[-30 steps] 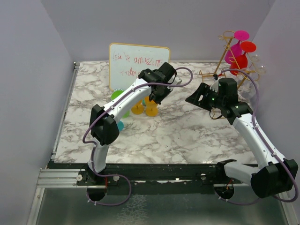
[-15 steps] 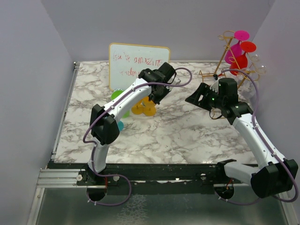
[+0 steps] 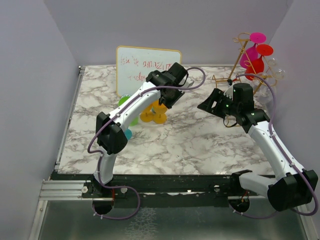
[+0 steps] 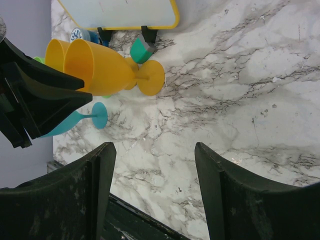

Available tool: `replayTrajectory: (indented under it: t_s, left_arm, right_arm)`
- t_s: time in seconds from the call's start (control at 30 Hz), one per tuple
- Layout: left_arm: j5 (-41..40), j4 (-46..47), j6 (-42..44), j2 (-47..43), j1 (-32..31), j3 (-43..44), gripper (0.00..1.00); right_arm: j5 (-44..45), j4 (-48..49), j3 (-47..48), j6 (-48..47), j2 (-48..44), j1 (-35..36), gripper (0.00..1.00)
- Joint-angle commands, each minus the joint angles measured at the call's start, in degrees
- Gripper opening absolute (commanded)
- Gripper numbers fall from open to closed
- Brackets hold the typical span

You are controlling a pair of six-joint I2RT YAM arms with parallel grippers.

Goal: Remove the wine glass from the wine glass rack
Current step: Adjust the wine glass at the center of the board.

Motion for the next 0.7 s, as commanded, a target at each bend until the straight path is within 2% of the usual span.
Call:
replayTrajectory:
  t_s: [0.0, 0.4, 0.67]
  left_arm:
    - [0.59, -0.68, -0.33, -0.92, 0.57, -1.20, 0.28]
    - [0.96, -0.59, -0.12, 0.65, 0.75, -1.84, 0.11]
    - [1.55, -0.76, 0.30, 0.45, 0.75, -1.12, 0.04]
  right_arm:
    - [-1.31, -0.53, 1.01, 0.27, 0.22, 0.36, 0.70]
    - [-0.82, -1.58, 2.25, -0.20, -0.45, 0.36, 0.70]
    - [-0.84, -1.20, 2.03, 0.31, -0.91, 0.36, 0.70]
